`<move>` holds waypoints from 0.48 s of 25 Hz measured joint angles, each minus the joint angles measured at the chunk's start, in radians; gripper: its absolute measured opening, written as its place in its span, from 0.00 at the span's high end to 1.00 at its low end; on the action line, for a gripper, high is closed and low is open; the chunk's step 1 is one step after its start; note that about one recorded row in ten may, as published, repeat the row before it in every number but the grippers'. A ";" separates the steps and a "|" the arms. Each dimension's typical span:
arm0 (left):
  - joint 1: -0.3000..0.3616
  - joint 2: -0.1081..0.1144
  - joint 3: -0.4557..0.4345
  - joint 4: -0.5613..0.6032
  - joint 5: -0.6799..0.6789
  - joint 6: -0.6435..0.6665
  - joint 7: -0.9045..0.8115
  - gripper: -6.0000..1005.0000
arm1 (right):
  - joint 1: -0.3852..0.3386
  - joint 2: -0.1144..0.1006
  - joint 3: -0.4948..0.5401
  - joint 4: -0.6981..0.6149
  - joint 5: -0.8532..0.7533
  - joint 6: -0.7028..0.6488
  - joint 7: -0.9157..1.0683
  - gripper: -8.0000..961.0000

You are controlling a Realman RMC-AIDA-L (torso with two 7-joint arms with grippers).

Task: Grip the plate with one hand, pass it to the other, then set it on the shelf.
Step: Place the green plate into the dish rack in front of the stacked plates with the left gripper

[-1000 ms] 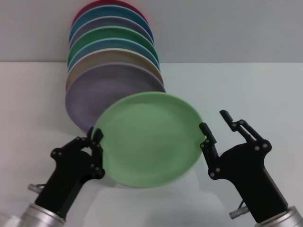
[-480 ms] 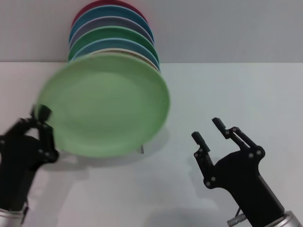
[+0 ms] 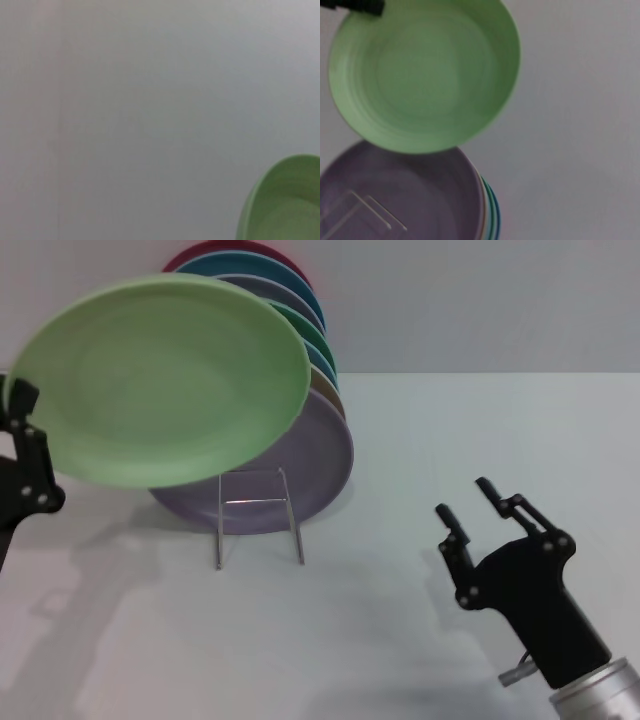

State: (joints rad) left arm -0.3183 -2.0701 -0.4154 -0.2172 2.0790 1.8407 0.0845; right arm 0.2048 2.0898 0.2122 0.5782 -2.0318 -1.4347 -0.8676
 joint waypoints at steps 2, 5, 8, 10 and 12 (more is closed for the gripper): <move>-0.022 0.000 0.004 0.030 0.002 0.000 0.048 0.94 | 0.003 0.000 0.001 -0.001 0.026 0.004 0.000 0.57; -0.051 0.001 0.015 0.073 0.003 -0.006 0.113 0.94 | 0.005 0.000 0.008 -0.001 0.053 0.004 0.000 0.57; -0.072 0.003 0.031 0.127 0.022 -0.002 0.139 0.94 | 0.002 -0.001 0.043 0.000 0.061 0.004 0.009 0.57; -0.076 0.004 0.032 0.140 0.034 0.000 0.140 0.94 | 0.001 0.000 0.061 0.003 0.075 0.005 0.021 0.57; -0.083 0.004 0.032 0.160 0.054 0.000 0.140 0.94 | 0.003 0.000 0.064 0.005 0.102 0.004 0.029 0.57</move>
State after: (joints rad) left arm -0.4014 -2.0657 -0.3831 -0.0572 2.1334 1.8406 0.2249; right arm 0.2080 2.0898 0.2759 0.5831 -1.9296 -1.4311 -0.8390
